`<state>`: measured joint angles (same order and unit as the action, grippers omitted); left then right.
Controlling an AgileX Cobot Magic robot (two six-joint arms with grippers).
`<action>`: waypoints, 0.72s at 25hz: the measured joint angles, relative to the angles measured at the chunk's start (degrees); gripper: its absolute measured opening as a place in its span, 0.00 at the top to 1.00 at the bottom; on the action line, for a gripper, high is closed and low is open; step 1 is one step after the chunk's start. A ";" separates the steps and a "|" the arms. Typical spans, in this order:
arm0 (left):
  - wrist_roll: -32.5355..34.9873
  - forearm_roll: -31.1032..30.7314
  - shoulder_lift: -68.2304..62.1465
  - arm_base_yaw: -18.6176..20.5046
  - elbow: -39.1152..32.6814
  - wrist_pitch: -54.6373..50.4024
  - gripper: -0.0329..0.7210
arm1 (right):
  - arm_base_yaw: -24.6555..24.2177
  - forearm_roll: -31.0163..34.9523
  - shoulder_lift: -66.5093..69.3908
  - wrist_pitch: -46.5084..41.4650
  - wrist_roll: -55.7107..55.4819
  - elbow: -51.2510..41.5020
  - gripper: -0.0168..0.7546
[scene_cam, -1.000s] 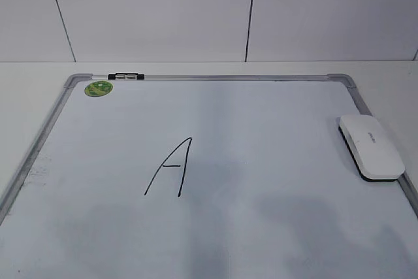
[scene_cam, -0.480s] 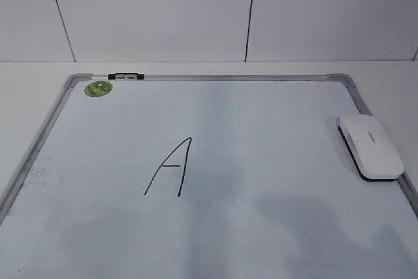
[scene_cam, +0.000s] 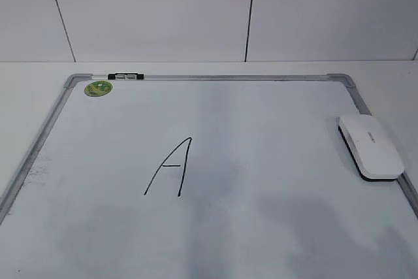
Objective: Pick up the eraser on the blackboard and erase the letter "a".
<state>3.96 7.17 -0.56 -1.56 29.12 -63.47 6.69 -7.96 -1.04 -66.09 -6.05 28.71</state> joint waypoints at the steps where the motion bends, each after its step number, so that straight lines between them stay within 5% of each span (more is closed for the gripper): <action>1: 0.00 0.00 0.00 0.49 0.00 0.00 0.64 | -0.13 0.00 0.00 0.00 0.00 0.00 0.28; 18: 0.00 0.08 0.00 4.27 0.00 0.00 0.64 | -5.07 0.00 0.00 0.00 0.00 0.00 0.28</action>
<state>3.96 7.25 -0.56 2.71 29.12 -63.47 1.61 -7.96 -1.04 -66.09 -6.05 28.71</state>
